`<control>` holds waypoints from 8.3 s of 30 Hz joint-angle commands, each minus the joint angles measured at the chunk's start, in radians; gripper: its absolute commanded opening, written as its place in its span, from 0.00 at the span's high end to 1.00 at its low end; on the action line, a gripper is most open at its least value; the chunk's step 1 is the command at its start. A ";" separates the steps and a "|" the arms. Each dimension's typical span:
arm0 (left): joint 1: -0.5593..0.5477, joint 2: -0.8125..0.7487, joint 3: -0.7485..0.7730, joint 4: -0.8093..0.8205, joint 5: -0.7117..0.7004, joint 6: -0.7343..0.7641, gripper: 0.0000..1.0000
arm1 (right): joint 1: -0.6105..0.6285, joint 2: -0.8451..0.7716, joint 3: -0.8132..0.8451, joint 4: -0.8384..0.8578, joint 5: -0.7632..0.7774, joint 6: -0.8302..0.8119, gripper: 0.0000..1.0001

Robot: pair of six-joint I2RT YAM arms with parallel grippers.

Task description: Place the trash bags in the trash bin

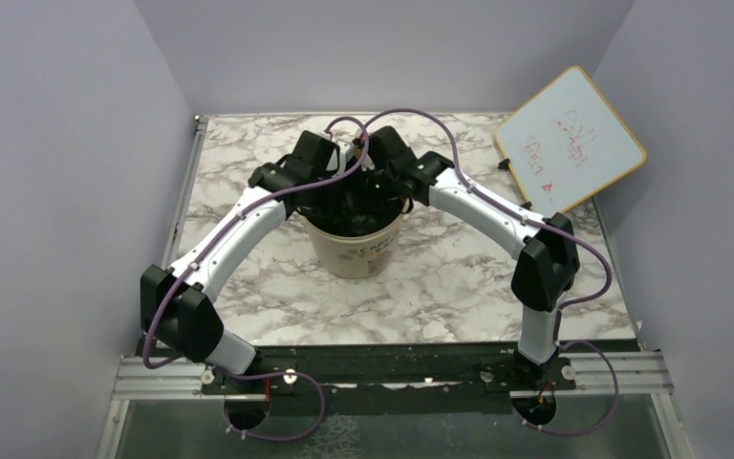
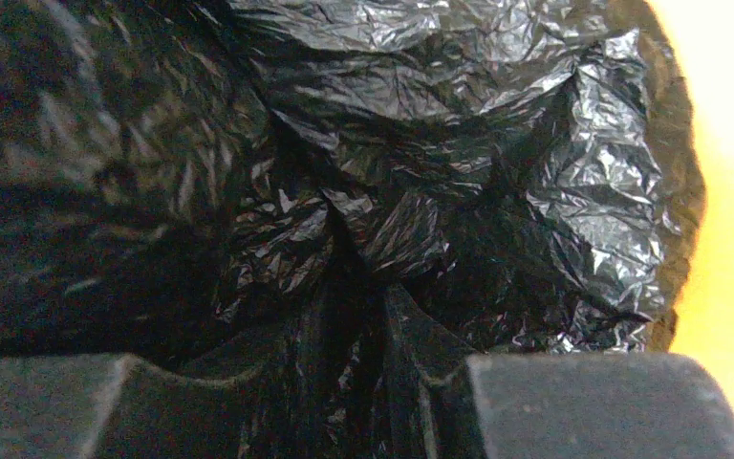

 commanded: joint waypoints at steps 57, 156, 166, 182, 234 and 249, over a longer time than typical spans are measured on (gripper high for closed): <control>0.006 -0.378 0.174 -0.107 -0.009 -0.112 0.16 | -0.085 -0.978 -0.740 0.742 0.134 -0.039 0.22; 0.430 -0.601 -0.508 0.478 0.448 -0.488 0.32 | 0.193 -0.252 0.131 0.183 0.267 -0.165 0.99; 0.430 -0.539 -0.453 0.426 0.461 -0.397 0.57 | -0.060 -0.354 -0.059 0.183 0.097 -0.081 0.99; 0.430 -0.303 -0.293 0.392 0.640 -0.178 0.70 | -0.211 -0.377 -0.177 0.085 0.070 -0.088 0.99; 0.238 -0.291 -0.218 0.349 0.221 -0.594 0.68 | -0.235 -0.606 -0.383 0.057 0.153 -0.066 0.96; 0.235 -0.273 -0.108 0.257 0.251 -0.414 0.68 | -0.237 -0.610 -0.337 0.024 0.148 -0.065 0.96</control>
